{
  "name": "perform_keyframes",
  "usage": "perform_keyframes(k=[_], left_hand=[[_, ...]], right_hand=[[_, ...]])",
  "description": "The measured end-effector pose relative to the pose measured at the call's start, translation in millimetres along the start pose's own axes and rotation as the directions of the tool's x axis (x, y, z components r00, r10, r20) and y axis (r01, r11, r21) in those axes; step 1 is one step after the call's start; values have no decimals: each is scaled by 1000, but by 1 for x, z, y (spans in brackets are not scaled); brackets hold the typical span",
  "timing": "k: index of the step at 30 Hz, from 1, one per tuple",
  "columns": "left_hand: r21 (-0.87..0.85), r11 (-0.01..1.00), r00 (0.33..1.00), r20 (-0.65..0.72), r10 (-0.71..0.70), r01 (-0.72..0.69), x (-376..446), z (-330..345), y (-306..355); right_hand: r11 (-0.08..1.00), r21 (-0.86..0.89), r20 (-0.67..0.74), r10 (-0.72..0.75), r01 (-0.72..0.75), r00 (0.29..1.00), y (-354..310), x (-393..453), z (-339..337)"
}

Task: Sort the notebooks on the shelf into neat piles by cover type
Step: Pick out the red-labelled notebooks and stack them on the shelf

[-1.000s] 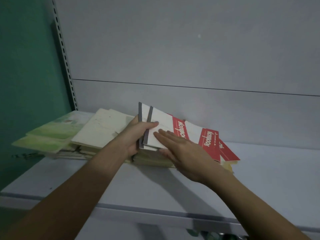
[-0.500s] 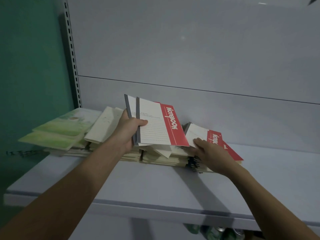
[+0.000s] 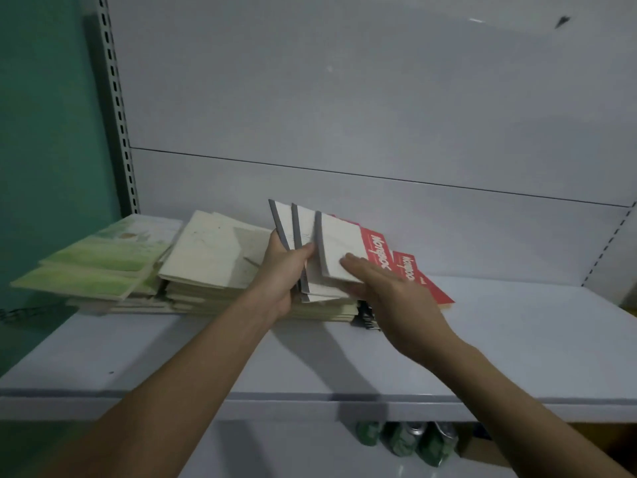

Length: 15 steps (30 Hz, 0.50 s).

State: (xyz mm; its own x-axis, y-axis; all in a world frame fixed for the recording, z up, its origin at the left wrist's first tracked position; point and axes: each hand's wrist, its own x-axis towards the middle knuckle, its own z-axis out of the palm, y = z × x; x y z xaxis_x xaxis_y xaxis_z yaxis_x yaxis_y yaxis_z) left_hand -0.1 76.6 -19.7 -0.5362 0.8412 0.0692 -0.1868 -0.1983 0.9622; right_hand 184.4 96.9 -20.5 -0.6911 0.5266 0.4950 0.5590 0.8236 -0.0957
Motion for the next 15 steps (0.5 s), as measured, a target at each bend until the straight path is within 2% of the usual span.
perform_keyframes(k=[2, 5, 6, 9, 11, 13, 15], left_hand=[[-7, 1000, 1000, 24, 13, -13, -11, 12, -2], [44, 997, 997, 33, 63, -64, -26, 33, -9], [50, 996, 997, 28, 73, -74, -31, 43, -13], [41, 995, 996, 14, 88, -88, -49, 80, -24], [49, 996, 997, 13, 70, -70, -63, 111, -33], [53, 998, 999, 14, 44, -44, -79, 147, -45], [37, 999, 1000, -1, 4, -4, -95, 185, -60]], right_hand=[[995, 74, 87, -78, 72, 993, 6, -11, -3], [963, 268, 198, -37, -18, 979, 27, -25, -15], [941, 330, 192, 3, -67, 981, 35, -32, -21], [858, 475, -1, 221, -194, 975, 70, -55, -40], [740, 593, -15, 403, -317, 915, 99, -74, -53], [543, 721, 112, 522, -431, 846, 130, -98, -66], [329, 805, 259, 553, -493, 792, 161, -125, -76]])
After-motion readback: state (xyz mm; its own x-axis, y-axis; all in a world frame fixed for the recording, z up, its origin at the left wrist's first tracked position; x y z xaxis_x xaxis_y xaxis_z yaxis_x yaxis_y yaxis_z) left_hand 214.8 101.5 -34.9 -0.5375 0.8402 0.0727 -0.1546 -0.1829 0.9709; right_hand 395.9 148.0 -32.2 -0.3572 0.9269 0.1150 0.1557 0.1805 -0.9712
